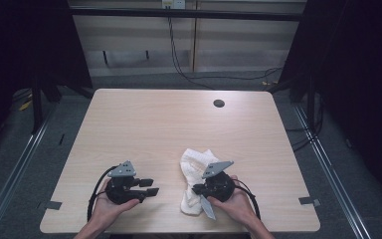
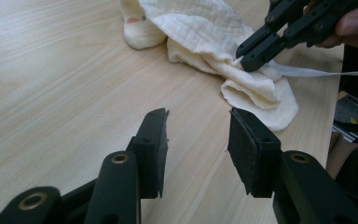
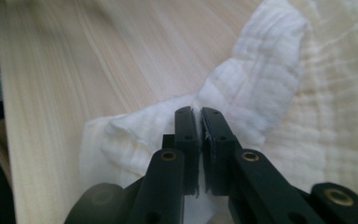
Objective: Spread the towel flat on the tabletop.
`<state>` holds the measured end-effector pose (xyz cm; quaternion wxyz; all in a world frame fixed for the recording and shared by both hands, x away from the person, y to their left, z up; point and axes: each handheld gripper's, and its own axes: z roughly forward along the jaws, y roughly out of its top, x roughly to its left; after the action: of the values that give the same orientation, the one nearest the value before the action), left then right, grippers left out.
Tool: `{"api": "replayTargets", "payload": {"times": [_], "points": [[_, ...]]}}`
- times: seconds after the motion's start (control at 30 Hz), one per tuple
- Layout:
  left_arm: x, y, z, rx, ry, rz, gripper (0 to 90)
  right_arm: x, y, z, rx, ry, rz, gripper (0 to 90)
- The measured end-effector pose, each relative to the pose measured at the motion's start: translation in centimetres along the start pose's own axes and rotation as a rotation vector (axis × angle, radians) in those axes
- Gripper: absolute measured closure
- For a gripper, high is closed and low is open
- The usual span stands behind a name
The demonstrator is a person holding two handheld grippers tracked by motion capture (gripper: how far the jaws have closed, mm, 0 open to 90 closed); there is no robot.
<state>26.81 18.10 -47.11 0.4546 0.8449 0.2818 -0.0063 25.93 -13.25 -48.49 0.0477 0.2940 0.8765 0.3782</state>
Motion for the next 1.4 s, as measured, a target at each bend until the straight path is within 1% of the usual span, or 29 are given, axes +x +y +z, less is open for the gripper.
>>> {"api": "replayTargets", "payload": {"times": [0.03, 0.07, 0.1, 0.17, 0.2, 0.23, 0.27, 0.3, 0.4, 0.6, 0.73, 0.77, 0.83, 0.87, 0.9, 0.93, 1.0, 1.07, 1.1, 1.17, 1.2, 1.27, 1.3, 1.33, 1.4], "points": [[0.0, 0.0, 0.0, 0.002, 0.0, 0.0, 57.1, -0.1, 0.1, -0.4, -0.015, -0.003, 0.01, 85.8], [0.0, 0.0, 0.0, 0.002, 0.0, 0.0, 57.1, -0.1, 0.1, -0.4, -0.015, -0.003, 0.01, 85.8], [-0.2, 0.0, 0.0, 0.004, -0.004, 0.005, 57.2, -0.3, 0.2, -1.3, -0.046, 0.001, 0.027, 85.8], [-0.4, 0.0, 0.1, 0.006, -0.002, 0.013, 57.2, -0.5, 0.4, -2.3, -0.071, -0.015, 0.028, 85.7], [-0.5, 0.0, 0.1, 0.009, -0.005, 0.014, 57.2, -0.7, 0.5, -2.9, -0.089, -0.017, 0.037, 85.7], [-0.5, 0.1, 0.1, 0.013, 0.0, 0.025, 57.4, -0.9, 0.6, -3.4, -0.104, -0.026, 0.046, 85.7], [-0.7, 0.2, 0.3, 0.023, 0.009, 0.047, 57.7, -1.1, 0.6, -3.8, -0.117, -0.032, 0.055, 85.8], [-0.8, 0.3, 0.4, 0.026, -0.001, 0.047, 57.7, -1.4, 0.5, -4.4, -0.131, -0.041, 0.069, 85.7], [-1.1, 0.5, 0.7, 0.026, -0.008, 0.057, 58.1, -2.2, 0.1, -5.7, -0.145, -0.073, 0.078, 85.8], [-1.7, 1.1, 1.3, 0.024, -0.028, 0.073, 58.2, -4.0, -1.3, -7.9, -0.168, -0.135, 0.12, 85.8], [-2.2, 1.3, 1.7, 0.028, -0.042, 0.082, 57.9, -4.9, -2.7, -9.0, -0.163, -0.173, 0.149, 85.8], [-2.3, 1.4, 1.8, 0.026, -0.048, 0.087, 57.8, -5.1, -3.0, -9.2, -0.16, -0.185, 0.152, 85.9], [-2.6, 1.5, 2.0, 0.028, -0.054, 0.086, 57.8, -5.6, -3.9, -9.6, -0.154, -0.202, 0.165, 85.9], [-2.7, 1.6, 2.1, 0.029, -0.054, 0.091, 57.8, -5.7, -4.1, -9.8, -0.146, -0.206, 0.174, 85.9], [-2.7, 1.6, 2.2, 0.033, -0.057, 0.092, 57.8, -5.9, -4.6, -9.9, -0.138, -0.221, 0.18, 85.9], [-2.8, 1.8, 2.3, 0.038, -0.056, 0.1, 57.8, -6.0, -4.8, -10.0, -0.139, -0.227, 0.182, 85.9], [-2.9, 2.2, 2.4, 0.031, -0.07, 0.104, 58.4, -6.2, -5.6, -10.1, -0.127, -0.232, 0.194, 85.9], [-3.1, 2.6, 2.7, 0.034, -0.07, 0.121, 59.5, -6.5, -6.3, -10.1, -0.128, -0.233, 0.216, 85.9], [-3.3, 2.7, 3.0, 0.033, -0.075, 0.121, 59.6, -6.6, -6.6, -10.0, -0.131, -0.233, 0.223, 85.9], [-3.6, 2.8, 3.6, 0.03, -0.09, 0.125, 59.7, -6.7, -6.8, -9.8, -0.13, -0.23, 0.23, 85.9], [-3.8, 2.8, 3.9, 0.033, -0.096, 0.115, 59.1, -6.7, -6.7, -9.8, -0.127, -0.23, 0.23, 85.9], [-4.2, 2.7, 4.2, 0.023, -0.123, 0.107, 55.7, -6.6, -6.7, -9.7, -0.133, -0.225, 0.226, 85.9], [-4.5, 2.6, 4.3, 0.025, -0.118, 0.113, 55.6, -6.5, -6.6, -9.6, -0.133, -0.227, 0.224, 85.8], [-4.6, 2.5, 4.4, 0.019, -0.13, 0.111, 54.5, -6.4, -6.6, -9.6, -0.135, -0.227, 0.221, 85.8], [-4.9, 2.3, 4.8, 0.015, -0.15, 0.09, 53.3, -6.4, -6.5, -9.5, -0.139, -0.217, 0.215, 85.7]]}}
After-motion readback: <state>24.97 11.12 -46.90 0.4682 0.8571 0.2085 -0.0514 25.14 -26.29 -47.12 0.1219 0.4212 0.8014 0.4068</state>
